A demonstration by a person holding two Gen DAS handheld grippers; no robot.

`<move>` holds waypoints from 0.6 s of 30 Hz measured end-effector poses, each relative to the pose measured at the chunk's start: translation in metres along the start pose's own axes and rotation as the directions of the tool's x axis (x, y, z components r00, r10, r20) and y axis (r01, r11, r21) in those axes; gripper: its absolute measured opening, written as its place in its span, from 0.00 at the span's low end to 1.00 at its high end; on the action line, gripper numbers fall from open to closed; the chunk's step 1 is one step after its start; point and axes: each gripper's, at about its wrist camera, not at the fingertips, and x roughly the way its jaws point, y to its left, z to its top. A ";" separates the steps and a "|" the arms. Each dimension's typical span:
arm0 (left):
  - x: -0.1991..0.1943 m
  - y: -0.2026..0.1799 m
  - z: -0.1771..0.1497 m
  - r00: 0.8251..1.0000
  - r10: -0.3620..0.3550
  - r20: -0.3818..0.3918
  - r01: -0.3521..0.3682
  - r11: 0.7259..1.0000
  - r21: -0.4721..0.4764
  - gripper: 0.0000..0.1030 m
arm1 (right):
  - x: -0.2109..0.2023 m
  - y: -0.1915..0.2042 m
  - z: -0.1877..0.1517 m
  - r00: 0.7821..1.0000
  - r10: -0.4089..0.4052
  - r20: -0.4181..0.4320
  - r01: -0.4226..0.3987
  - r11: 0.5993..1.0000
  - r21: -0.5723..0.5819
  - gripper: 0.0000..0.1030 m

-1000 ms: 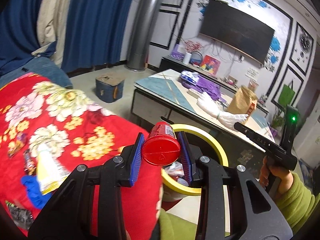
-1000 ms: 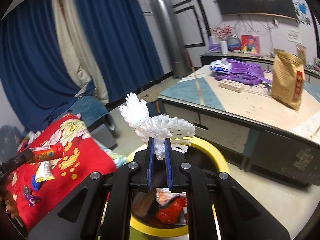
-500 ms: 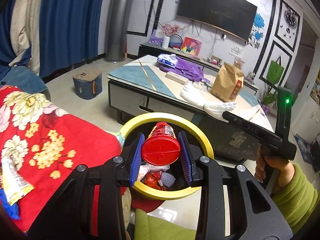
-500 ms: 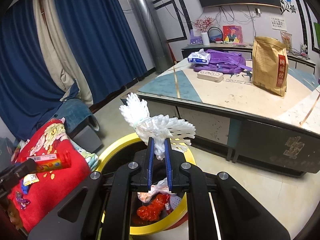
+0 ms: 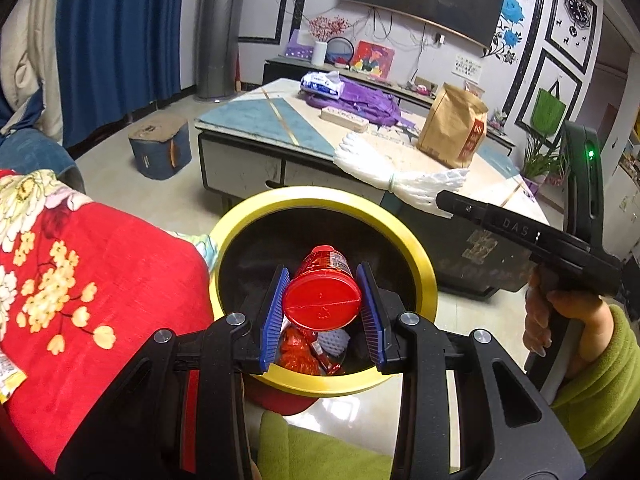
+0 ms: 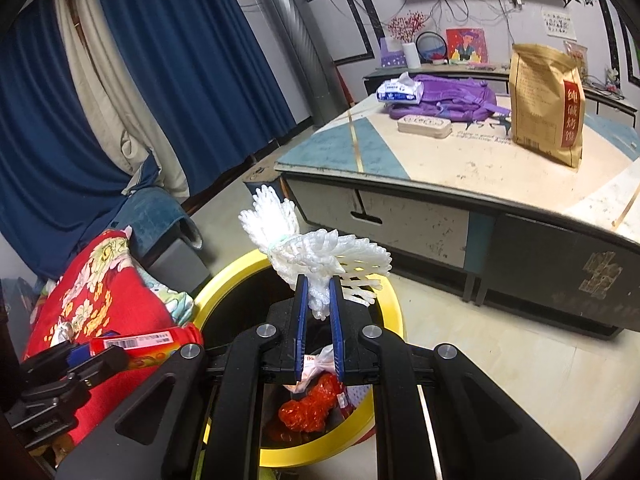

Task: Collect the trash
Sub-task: 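Open the left tool over the bin while the right tool releases the white plastic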

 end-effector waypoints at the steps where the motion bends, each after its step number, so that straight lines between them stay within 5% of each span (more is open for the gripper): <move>1: 0.004 0.000 -0.002 1.000 0.000 -0.009 0.000 1.000 0.002 0.27 | 0.001 -0.001 0.000 1.000 0.001 -0.005 -0.001 1.000 0.000 0.10; 15: 0.035 0.012 -0.007 0.996 -0.015 -0.090 0.014 1.000 -0.013 0.27 | 0.031 -0.005 -0.014 0.993 0.043 -0.105 -0.041 0.999 0.027 0.14; 18: 0.039 0.016 -0.007 0.996 -0.022 -0.092 0.019 0.999 -0.028 0.27 | 0.033 -0.007 -0.014 0.993 0.046 -0.109 -0.042 0.998 0.038 0.25</move>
